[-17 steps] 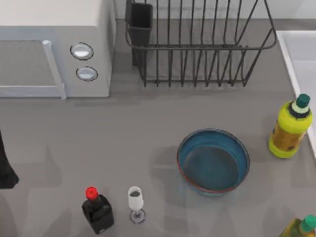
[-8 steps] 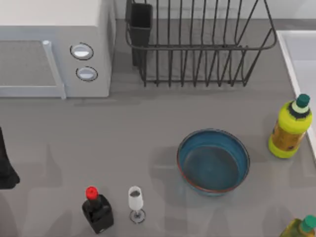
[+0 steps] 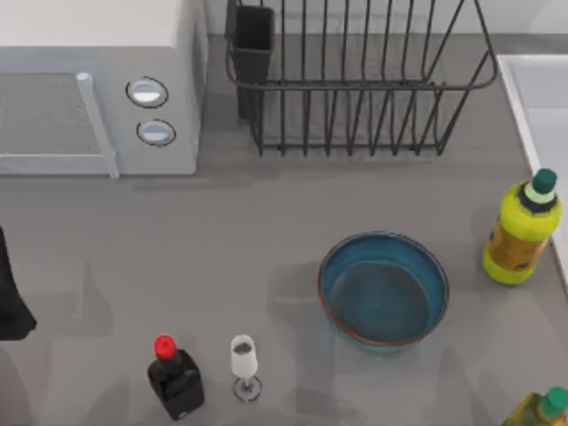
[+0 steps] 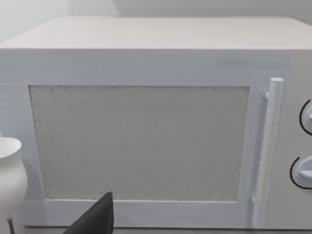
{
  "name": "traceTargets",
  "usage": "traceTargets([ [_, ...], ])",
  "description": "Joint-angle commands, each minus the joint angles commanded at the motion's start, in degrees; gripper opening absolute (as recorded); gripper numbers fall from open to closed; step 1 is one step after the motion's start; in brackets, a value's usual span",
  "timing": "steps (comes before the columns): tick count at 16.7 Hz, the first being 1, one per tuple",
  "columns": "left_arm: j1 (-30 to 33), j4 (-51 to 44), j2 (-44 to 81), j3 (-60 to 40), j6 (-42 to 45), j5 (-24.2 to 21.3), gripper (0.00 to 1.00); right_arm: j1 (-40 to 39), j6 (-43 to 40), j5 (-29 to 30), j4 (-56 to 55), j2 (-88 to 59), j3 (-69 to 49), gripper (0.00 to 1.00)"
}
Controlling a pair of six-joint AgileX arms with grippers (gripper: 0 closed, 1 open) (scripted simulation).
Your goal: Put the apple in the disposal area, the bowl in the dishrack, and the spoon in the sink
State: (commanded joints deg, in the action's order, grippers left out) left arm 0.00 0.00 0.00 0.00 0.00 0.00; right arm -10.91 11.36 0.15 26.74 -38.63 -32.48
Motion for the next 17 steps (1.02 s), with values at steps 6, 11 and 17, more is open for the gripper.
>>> traceTargets([
  [6, 0.0, 0.0, 0.0, 0.0, 0.0, 0.0, 1.0, -8.89, 9.0, -0.06, 21.35, -33.61, -25.91, 1.0],
  [11, 0.0, 0.0, 0.0, 0.0, 0.0, 0.0, 1.0, -14.9, 14.97, -0.17, 35.63, -54.73, -42.99, 1.0],
  [17, 0.0, 0.0, 0.0, 0.0, 0.0, 0.0, 1.0, -17.88, 18.24, -0.1, 43.3, -66.09, -52.28, 1.0],
])
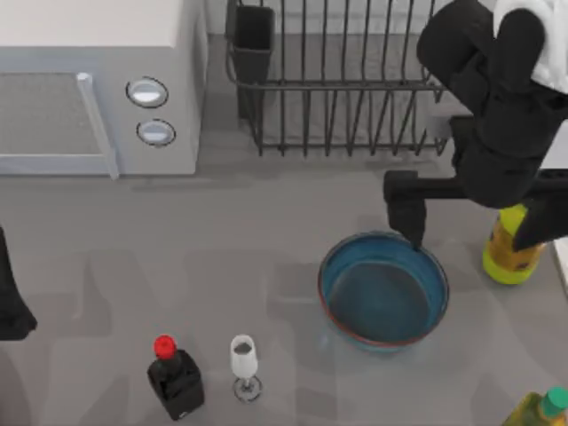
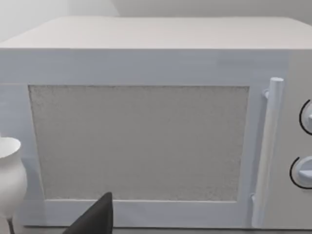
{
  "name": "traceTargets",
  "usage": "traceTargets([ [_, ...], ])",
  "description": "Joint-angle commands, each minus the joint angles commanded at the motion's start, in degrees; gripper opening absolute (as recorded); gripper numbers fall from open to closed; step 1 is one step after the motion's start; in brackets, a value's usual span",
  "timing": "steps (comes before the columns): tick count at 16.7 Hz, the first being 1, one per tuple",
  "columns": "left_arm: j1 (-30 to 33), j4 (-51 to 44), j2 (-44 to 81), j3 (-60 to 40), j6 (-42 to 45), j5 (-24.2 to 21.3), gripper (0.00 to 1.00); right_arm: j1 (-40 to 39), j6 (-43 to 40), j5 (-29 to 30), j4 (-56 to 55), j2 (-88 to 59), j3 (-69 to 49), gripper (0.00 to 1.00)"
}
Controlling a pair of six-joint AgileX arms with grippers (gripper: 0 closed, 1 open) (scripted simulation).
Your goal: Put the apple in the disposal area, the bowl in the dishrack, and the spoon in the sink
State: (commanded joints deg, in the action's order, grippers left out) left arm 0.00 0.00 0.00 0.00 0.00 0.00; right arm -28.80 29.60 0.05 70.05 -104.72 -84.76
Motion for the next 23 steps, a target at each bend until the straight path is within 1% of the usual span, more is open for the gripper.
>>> traceTargets([
  [5, 0.0, 0.0, 0.0, 0.0, 0.0, 0.0, 1.0, 0.23, -0.05, -0.03, -0.25, 0.17, 0.32, 1.0],
  [7, 0.0, 0.0, 0.0, 0.0, 0.0, 0.0, 1.0, -0.11, 0.07, -0.1, -1.83, 0.34, 2.44, 1.0],
  [9, 0.0, 0.0, 0.0, 0.0, 0.0, 0.0, 1.0, -0.07, -0.13, -0.04, -5.26, 0.36, 6.55, 1.0],
  [12, 0.0, 0.0, 0.0, 0.0, 0.0, 0.0, 1.0, -0.25, 0.11, 0.01, -13.24, -1.73, 13.01, 1.0],
  [15, 0.0, 0.0, 0.0, 0.0, 0.0, 0.0, 1.0, -0.86, 0.8, -0.17, -19.9, -5.2, 15.52, 1.0],
  [21, 0.0, 0.0, 0.0, 0.0, 0.0, 0.0, 1.0, -0.17, 0.26, 0.03, -21.67, -6.38, 15.29, 1.0],
  [23, 0.0, 0.0, 0.0, 0.0, 0.0, 0.0, 1.0, -0.17, 0.26, 0.03, -21.67, -6.38, 15.29, 0.85],
])
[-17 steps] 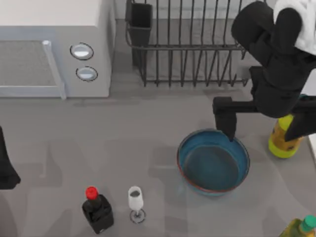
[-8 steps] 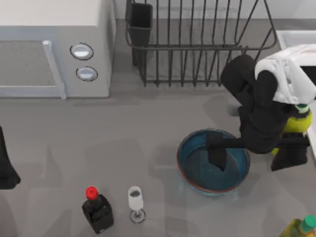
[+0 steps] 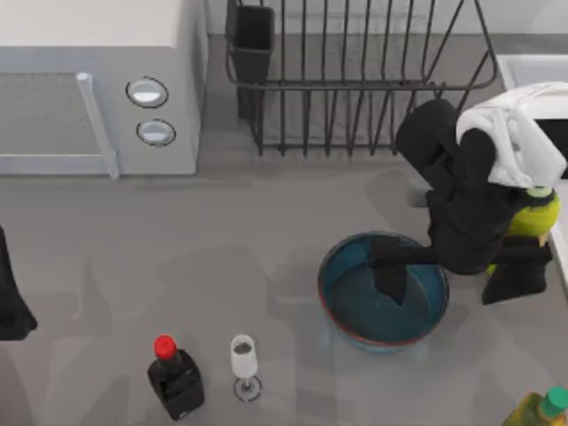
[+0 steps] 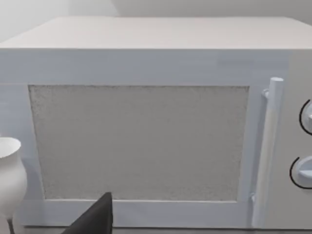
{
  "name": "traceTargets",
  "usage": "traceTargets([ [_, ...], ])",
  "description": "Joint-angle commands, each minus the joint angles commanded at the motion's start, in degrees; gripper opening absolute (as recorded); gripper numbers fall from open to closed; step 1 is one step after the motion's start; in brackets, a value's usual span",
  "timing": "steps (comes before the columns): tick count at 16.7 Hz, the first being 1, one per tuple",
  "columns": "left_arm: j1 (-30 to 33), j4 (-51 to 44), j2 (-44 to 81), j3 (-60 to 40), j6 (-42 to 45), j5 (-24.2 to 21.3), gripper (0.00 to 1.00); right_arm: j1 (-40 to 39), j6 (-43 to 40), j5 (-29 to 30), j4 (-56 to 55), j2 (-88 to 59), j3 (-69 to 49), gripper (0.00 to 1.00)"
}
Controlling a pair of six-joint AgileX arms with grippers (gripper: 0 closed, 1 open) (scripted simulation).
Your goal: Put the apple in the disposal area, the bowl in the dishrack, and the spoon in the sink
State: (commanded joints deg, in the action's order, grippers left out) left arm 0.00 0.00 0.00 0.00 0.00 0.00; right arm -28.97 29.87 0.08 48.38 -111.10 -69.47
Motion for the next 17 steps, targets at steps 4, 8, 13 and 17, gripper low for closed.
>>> traceTargets([
  [4, 0.0, 0.0, 0.0, 0.0, 0.0, 0.0, 1.0, 0.0, 0.0, 0.0, 0.0, 0.0, 0.0, 0.55],
  [8, 0.0, 0.0, 0.0, 0.0, 0.0, 0.0, 1.0, 0.0, 0.0, 0.0, 0.0, 0.0, 0.0, 0.25],
  [13, 0.0, 0.0, 0.0, 0.0, 0.0, 0.0, 1.0, 0.0, 0.0, 0.0, 0.0, 0.0, 0.0, 0.0],
  [17, 0.0, 0.0, 0.0, 0.0, 0.0, 0.0, 1.0, 0.0, 0.0, 0.0, 0.0, 0.0, 0.0, 0.0],
])
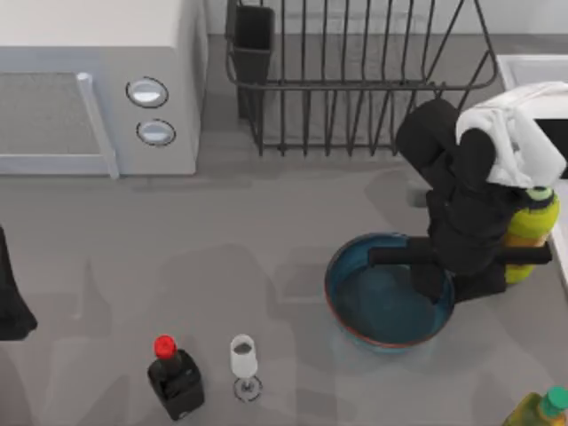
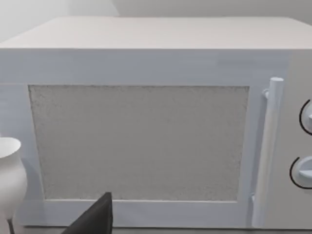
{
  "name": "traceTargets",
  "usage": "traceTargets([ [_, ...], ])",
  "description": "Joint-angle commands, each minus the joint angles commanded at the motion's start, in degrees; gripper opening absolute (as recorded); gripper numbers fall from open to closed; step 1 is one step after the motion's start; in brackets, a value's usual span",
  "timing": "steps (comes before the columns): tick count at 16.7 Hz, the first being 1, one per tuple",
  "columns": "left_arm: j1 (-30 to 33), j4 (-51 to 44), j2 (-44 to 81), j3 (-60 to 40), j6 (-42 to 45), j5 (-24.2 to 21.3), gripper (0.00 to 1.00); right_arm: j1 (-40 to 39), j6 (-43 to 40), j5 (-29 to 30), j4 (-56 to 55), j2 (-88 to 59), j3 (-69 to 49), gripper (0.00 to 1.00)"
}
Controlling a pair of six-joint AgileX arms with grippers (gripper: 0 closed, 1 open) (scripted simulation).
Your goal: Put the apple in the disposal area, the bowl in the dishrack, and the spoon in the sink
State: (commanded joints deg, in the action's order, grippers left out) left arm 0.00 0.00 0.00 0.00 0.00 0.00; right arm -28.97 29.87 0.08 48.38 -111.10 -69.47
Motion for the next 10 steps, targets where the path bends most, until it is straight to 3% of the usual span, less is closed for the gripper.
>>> traceTargets([
  [5, 0.0, 0.0, 0.0, 0.0, 0.0, 0.0, 1.0, -0.17, -0.01, -0.82, 0.83, -0.31, 0.44, 0.0],
  [10, 0.0, 0.0, 0.0, 0.0, 0.0, 0.0, 1.0, 0.2, 0.17, -9.88, 8.61, -2.52, -0.69, 0.0],
])
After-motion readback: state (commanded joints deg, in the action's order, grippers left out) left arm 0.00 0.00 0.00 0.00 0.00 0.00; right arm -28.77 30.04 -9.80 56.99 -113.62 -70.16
